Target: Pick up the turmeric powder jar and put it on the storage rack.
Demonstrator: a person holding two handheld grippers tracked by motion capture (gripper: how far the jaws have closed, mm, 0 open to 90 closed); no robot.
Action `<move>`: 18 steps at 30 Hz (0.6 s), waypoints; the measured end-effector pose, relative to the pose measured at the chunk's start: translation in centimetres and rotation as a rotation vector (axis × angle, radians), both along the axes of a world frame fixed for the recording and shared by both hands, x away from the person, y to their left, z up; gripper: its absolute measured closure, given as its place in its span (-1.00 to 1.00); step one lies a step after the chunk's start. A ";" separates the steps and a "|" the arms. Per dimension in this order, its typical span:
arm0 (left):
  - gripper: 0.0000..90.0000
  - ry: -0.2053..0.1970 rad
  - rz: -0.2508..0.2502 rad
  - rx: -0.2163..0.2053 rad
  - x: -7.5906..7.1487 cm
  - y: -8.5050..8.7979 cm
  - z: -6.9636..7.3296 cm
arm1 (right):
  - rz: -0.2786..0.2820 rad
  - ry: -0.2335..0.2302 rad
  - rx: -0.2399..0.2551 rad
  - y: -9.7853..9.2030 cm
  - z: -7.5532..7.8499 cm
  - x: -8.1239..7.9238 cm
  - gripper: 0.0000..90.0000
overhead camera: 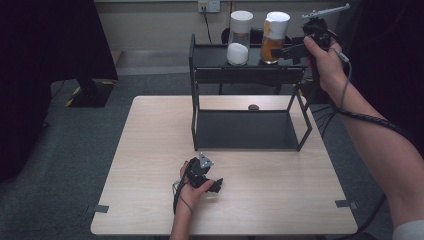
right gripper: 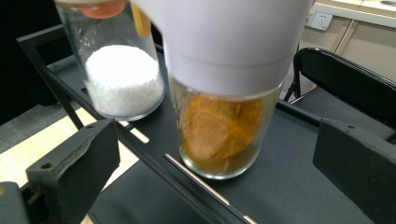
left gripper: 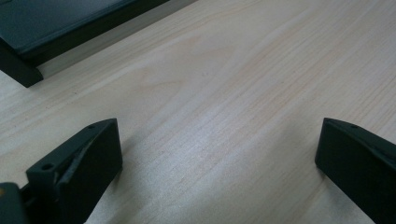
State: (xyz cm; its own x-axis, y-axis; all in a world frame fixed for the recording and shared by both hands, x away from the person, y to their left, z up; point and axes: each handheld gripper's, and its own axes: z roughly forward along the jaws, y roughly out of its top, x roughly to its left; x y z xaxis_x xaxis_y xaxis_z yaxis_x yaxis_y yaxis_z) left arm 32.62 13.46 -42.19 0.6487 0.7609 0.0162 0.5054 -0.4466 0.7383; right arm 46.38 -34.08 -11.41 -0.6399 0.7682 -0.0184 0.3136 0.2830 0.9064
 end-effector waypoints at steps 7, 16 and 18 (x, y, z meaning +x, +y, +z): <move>-1.00 0.000 0.000 0.000 0.0 0.0 0.0 | 0.010 -0.006 0.007 -0.5 -0.8 -1.1 -1.00; -1.00 0.000 0.000 0.000 0.0 0.0 0.0 | 0.074 -0.012 0.026 -1.3 -2.8 -2.8 -0.99; -1.00 0.000 0.000 0.000 0.0 0.0 0.0 | 0.091 -0.008 0.030 -1.4 -3.4 -3.2 -0.99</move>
State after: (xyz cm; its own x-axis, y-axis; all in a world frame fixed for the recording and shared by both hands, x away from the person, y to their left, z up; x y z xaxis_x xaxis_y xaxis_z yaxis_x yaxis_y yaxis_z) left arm 32.62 13.46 -42.19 0.6488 0.7608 0.0162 0.5054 -0.4467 0.7383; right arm 43.15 -35.47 -14.76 -0.7068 0.7075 -0.0020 0.2804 0.2828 0.9173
